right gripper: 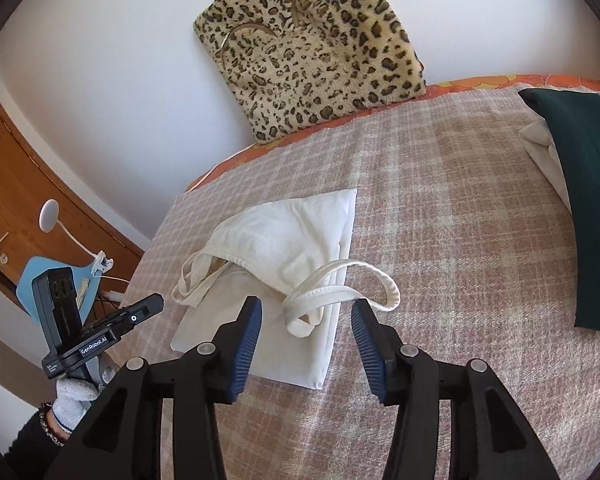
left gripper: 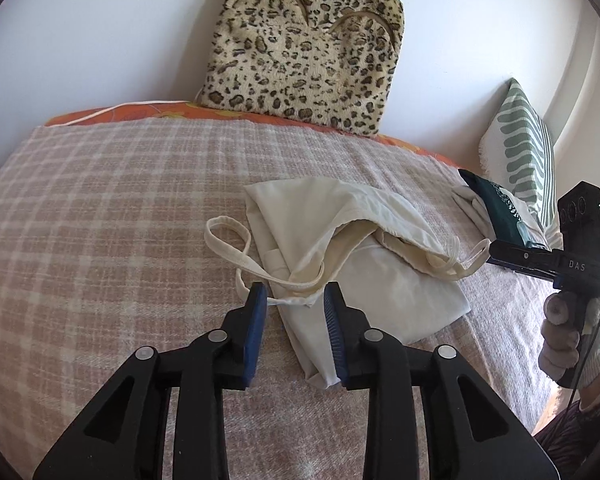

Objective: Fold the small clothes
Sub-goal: 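Lay the straps down on the folded camisole and open both tools, then move both tools to the edge of the folded camisole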

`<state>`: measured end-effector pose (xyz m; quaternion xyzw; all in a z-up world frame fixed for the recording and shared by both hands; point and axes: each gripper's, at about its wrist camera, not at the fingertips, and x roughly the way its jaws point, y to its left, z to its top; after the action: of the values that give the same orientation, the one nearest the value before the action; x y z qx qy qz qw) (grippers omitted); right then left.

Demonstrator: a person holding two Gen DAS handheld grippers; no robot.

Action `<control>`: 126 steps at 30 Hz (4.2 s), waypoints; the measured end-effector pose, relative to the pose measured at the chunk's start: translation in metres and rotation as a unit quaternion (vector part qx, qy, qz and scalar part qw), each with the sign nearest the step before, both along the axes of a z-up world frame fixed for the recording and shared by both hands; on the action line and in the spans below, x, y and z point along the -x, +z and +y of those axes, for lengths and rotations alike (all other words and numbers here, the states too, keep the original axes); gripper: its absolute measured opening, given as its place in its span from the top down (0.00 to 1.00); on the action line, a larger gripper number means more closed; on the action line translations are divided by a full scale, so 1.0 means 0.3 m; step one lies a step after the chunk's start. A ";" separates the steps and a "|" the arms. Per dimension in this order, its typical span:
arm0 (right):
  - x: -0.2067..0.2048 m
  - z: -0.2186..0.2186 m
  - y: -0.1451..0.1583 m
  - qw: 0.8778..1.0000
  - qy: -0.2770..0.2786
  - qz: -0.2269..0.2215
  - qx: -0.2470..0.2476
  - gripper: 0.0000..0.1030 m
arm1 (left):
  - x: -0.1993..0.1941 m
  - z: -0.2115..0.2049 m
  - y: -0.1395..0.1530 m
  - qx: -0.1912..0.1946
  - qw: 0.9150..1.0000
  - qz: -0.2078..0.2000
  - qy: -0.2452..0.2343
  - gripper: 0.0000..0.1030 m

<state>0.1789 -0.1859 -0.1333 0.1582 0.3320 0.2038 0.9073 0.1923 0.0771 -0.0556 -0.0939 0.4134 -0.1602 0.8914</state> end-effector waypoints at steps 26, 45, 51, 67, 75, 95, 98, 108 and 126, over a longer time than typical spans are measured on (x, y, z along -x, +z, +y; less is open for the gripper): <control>0.009 0.048 0.035 0.996 -0.052 -0.015 0.068 1.00 | 0.020 -0.009 0.053 -0.011 0.999 -0.046 0.006 0.97; 0.104 -0.001 -0.075 0.995 -0.045 0.049 0.075 0.90 | 0.192 -0.017 -0.021 -0.062 0.997 0.005 -0.052 0.79; 0.209 -0.030 -0.013 0.997 -0.018 0.039 0.061 0.63 | 0.289 0.050 0.044 -0.004 0.999 0.012 -0.047 0.78; -0.010 0.232 0.055 0.995 0.021 -0.062 0.079 0.67 | -0.076 -0.140 0.061 -0.023 0.999 -0.011 -0.033 0.78; -0.088 0.250 -0.073 0.989 0.028 -0.007 0.148 0.69 | -0.113 -0.199 -0.096 -0.077 0.994 0.036 -0.067 0.78; -0.133 0.135 0.039 0.998 0.015 -0.029 0.059 0.63 | 0.043 -0.061 0.074 -0.052 0.998 -0.015 -0.036 0.59; -0.178 0.155 0.038 0.998 0.005 -0.025 0.061 0.37 | 0.018 -0.039 0.063 -0.028 1.000 0.004 -0.006 0.46; -0.300 0.080 0.030 1.000 -0.028 -0.002 0.007 0.32 | 0.008 -0.054 0.005 -0.061 0.998 0.027 0.016 0.37; -0.384 0.053 -0.049 0.997 -0.042 0.054 0.043 0.34 | 0.033 -0.017 -0.104 -0.082 0.993 0.083 -0.014 0.34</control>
<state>0.2940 -0.1700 -0.1479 0.1432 0.3822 0.1425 0.9017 0.1824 0.0719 -0.0867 -0.0272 0.4994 -0.1299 0.8561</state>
